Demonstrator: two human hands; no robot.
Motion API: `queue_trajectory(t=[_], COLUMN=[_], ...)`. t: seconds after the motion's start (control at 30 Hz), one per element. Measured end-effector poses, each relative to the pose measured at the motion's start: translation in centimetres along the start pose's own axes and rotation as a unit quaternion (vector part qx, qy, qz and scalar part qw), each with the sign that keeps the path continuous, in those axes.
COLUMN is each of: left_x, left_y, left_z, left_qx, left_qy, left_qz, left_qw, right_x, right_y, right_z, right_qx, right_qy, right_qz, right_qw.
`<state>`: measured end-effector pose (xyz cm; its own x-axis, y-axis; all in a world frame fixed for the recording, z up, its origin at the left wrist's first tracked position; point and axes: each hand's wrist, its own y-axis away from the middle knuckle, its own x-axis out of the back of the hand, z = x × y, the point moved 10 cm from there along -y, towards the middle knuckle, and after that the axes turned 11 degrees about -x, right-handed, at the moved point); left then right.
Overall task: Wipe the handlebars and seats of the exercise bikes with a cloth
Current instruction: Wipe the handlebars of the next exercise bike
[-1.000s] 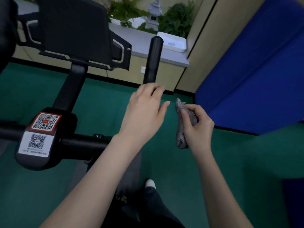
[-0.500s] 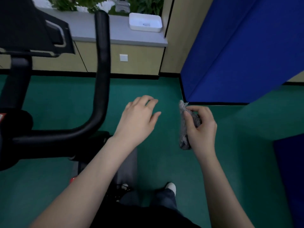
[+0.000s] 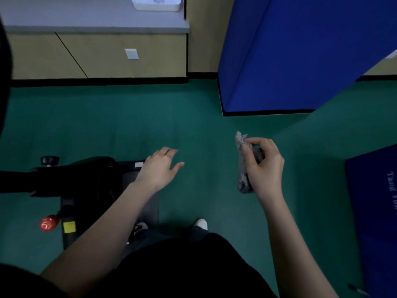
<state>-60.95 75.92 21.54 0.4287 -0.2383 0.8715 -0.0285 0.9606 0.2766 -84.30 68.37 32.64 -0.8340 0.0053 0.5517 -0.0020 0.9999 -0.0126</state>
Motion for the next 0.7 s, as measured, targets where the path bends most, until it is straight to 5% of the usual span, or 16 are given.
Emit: queue_trajectory(t=[0.37,0.7], left_x=[-4.7,-0.9], left_y=[-2.4,-11.6], left_z=[1.4,1.1], left_qx=[0.040,0.051], left_qy=[-0.063,-0.025], left_qz=[-0.050,-0.006], left_qw=[0.996,0.998], right_x=[5.4,0.4], right_y=[-2.8,-11.9], right_z=[8.4,4.9], right_qx=[-0.081,-0.016], right_qy=[-0.015,-0.013], right_qz=[0.002,-0.055], right_qw=[0.997,0.998])
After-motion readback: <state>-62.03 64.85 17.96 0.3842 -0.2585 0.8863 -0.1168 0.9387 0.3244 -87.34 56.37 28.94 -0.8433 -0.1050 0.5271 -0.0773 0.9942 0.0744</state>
